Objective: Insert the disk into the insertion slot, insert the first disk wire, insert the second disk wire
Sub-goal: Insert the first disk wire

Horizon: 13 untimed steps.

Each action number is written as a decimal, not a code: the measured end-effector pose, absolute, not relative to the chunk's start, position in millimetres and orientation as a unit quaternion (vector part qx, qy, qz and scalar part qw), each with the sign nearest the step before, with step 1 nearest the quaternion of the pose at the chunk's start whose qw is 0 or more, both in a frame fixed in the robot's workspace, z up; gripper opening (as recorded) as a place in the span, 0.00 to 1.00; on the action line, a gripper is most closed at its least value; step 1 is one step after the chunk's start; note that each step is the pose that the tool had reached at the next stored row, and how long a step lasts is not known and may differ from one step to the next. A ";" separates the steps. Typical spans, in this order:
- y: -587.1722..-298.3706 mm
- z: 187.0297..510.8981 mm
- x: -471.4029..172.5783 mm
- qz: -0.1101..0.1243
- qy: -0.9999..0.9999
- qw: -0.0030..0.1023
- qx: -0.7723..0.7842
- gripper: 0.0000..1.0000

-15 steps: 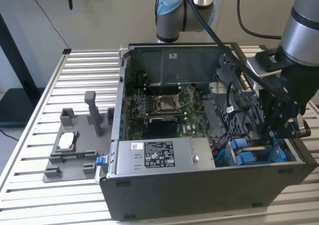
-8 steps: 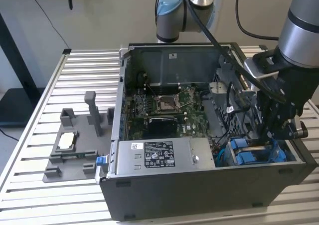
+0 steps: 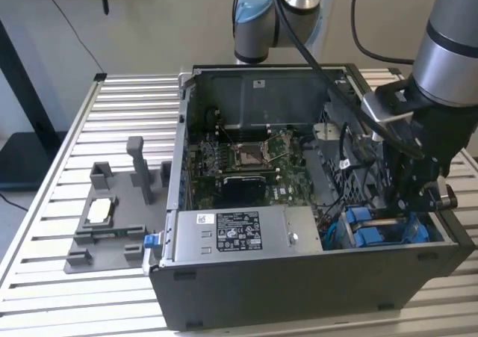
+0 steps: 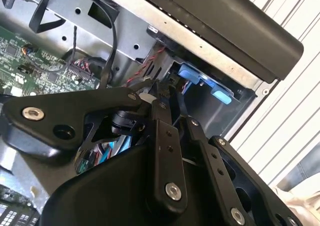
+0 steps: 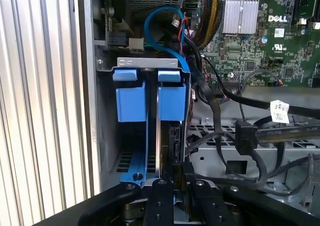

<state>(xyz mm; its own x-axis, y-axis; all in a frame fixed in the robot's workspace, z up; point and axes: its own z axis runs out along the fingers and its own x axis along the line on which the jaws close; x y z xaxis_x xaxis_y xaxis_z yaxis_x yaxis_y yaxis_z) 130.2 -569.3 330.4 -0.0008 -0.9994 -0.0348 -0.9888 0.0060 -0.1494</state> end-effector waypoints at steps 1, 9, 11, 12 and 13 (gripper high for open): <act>-569.3 330.5 130.2 -0.041 0.706 0.065 -0.704 0.20; -569.3 359.3 130.3 -0.041 0.706 0.065 -0.704 0.27; -569.3 368.3 130.3 -0.041 0.706 0.065 -0.704 0.27; -569.3 372.9 130.3 -0.041 0.706 0.065 -0.704 0.27; -569.3 377.4 130.2 -0.041 0.706 0.065 -0.704 0.27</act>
